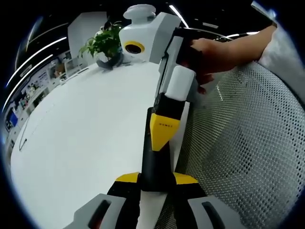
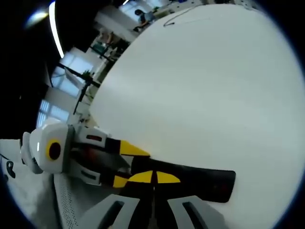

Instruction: Press the specified remote control buttons in sequence, fully releasing each button before pressing the next.

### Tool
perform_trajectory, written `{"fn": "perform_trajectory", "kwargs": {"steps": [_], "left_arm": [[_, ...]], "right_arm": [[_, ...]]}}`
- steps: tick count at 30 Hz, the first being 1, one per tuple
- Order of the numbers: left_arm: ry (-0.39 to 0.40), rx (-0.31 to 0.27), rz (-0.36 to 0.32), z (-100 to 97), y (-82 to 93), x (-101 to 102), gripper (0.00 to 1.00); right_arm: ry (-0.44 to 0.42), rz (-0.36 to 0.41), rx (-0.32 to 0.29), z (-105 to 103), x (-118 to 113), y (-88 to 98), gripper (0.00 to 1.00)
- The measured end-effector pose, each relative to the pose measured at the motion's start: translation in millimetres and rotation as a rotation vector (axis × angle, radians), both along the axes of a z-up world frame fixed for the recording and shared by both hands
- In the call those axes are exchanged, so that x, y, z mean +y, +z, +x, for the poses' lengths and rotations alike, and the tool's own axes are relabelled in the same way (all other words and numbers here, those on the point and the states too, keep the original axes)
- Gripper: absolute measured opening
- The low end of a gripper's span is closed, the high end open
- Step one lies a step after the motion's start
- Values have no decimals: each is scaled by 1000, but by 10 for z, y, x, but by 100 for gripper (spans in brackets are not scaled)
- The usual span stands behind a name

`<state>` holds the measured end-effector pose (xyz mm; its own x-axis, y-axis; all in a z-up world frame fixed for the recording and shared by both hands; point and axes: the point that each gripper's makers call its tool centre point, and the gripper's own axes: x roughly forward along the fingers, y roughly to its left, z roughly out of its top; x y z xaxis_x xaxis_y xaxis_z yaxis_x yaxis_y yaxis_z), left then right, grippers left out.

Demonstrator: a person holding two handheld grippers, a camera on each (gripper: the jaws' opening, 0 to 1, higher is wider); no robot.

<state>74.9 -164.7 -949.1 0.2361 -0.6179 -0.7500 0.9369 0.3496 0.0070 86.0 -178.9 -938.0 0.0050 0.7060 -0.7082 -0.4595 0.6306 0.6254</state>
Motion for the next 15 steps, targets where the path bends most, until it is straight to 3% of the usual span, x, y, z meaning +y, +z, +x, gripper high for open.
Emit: {"fn": "perform_trajectory", "kwargs": {"steps": [15], "left_arm": [[13,11,16,6,-2,-2,25]], "right_arm": [[9,-8,-26,14,3,-8,0]]}}
